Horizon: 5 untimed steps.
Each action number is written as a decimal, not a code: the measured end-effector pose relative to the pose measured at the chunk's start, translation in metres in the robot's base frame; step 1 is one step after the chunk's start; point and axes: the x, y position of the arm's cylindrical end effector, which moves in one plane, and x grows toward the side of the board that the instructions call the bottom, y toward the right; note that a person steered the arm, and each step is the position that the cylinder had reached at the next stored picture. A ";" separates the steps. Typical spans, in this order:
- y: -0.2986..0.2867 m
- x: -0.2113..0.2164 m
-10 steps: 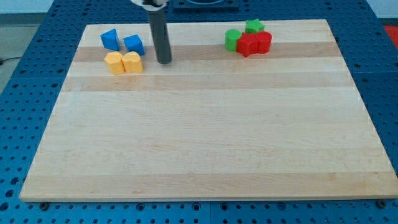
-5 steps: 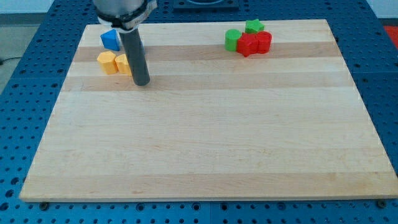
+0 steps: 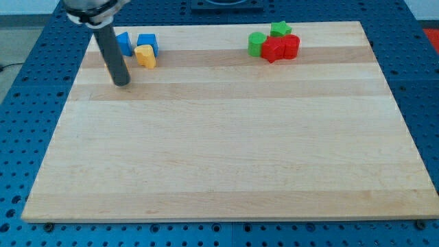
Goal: Drag the yellow blocks below the blue blocks
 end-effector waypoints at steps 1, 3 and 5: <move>-0.036 -0.026; -0.034 -0.031; -0.029 -0.046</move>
